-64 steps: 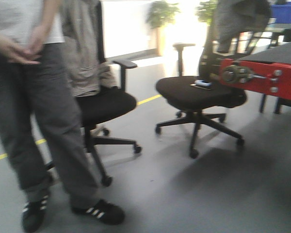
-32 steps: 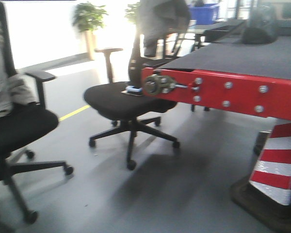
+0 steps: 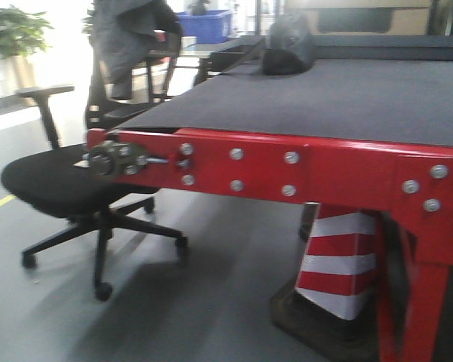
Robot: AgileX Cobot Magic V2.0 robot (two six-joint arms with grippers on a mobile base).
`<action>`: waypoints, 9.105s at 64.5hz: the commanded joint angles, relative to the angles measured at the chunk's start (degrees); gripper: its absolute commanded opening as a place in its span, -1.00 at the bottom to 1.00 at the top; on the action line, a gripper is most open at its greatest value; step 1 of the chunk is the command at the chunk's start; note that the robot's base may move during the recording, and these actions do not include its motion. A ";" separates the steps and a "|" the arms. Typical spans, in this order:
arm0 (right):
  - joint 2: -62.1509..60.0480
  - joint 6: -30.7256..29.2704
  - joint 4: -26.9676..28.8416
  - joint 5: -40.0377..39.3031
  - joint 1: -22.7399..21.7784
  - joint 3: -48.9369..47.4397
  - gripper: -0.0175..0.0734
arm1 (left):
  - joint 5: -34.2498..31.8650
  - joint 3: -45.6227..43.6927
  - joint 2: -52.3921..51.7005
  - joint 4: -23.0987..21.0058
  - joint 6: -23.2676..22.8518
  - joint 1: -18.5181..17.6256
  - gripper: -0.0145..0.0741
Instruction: Fetch blue bin and place on conveyor start
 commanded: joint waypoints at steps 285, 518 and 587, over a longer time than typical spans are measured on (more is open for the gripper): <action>15.28 1.68 2.47 -33.48 -2.76 26.37 -0.97 | -30.75 30.55 10.68 -3.63 -2.77 6.57 -0.92; -46.00 -0.38 -1.96 -58.79 -5.55 66.89 -0.97 | -62.31 71.36 -53.37 -16.20 9.51 8.32 -0.92; -82.48 -24.98 11.81 -65.95 -25.89 106.81 -0.97 | -62.31 71.36 -53.37 -16.20 9.51 8.32 -0.92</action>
